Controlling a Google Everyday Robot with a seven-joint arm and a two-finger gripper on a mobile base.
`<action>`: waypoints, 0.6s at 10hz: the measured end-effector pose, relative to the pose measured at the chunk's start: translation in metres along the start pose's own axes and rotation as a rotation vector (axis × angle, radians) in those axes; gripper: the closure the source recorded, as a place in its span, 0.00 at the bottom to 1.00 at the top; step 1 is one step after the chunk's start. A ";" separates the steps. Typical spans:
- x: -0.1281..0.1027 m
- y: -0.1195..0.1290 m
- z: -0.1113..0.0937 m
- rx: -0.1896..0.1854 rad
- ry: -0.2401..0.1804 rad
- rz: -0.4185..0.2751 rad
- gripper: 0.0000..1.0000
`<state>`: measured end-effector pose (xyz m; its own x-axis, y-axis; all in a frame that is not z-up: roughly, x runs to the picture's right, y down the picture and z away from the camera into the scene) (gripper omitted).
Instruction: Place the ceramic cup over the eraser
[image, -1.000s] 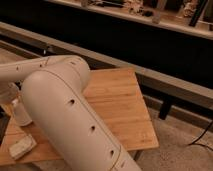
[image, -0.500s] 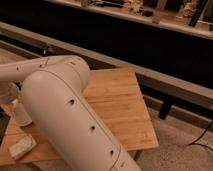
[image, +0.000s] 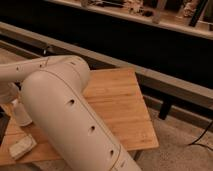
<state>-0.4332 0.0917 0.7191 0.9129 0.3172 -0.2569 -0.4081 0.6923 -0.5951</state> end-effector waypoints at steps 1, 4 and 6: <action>0.000 0.000 0.000 0.000 0.000 0.000 0.96; 0.000 0.000 0.000 0.000 0.000 0.000 0.96; 0.000 0.000 0.000 0.000 0.000 0.000 1.00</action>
<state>-0.4331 0.0917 0.7191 0.9128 0.3173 -0.2570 -0.4082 0.6922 -0.5952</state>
